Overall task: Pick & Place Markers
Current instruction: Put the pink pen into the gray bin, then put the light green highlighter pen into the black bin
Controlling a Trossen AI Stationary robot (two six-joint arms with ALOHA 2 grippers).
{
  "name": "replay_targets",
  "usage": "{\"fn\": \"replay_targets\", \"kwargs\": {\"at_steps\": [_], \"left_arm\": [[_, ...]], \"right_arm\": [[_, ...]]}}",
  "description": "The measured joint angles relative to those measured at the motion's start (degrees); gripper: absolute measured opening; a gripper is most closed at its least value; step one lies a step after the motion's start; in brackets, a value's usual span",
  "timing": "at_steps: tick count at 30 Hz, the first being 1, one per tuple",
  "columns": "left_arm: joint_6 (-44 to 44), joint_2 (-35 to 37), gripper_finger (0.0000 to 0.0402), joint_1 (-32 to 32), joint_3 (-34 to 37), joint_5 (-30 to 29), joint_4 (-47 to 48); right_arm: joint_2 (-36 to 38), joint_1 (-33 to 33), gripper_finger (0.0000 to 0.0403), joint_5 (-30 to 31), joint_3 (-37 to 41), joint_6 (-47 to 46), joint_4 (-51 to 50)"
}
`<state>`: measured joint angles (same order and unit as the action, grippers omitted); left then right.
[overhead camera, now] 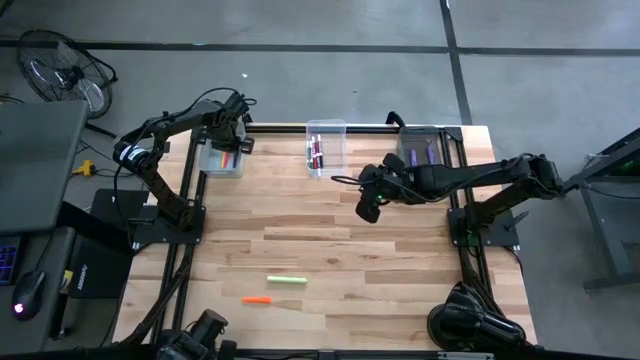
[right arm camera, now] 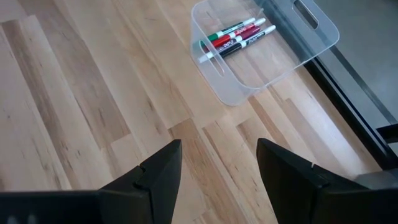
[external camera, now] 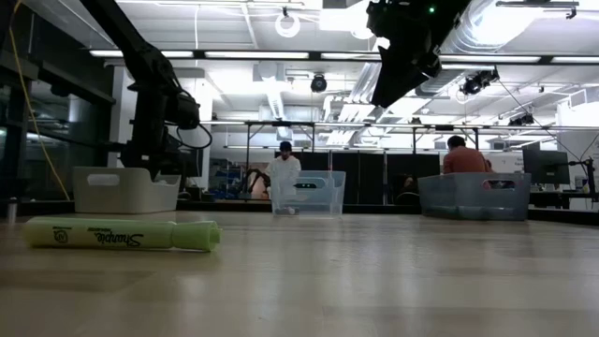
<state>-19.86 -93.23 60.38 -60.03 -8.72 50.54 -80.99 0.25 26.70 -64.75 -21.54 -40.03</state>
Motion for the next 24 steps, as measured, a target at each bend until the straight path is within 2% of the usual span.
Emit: {"fn": "replay_targets", "kwargs": {"at_steps": [10,17,24], "left_arm": [[0.6,0.0,0.0152,0.0,0.0,0.6,0.6],[0.6,3.7,0.0158,0.0,0.0,1.8,0.5],[2.0,13.1,0.0159,0.0,0.0,2.8,0.5]], "right_arm": [[0.0,0.0,0.0197,0.0,0.0,-0.5,0.0],[0.0,0.0,0.0197,-0.1,0.0,-0.6,0.0],[0.0,0.0,0.0197,-0.2,0.0,-2.4,0.6]]}}
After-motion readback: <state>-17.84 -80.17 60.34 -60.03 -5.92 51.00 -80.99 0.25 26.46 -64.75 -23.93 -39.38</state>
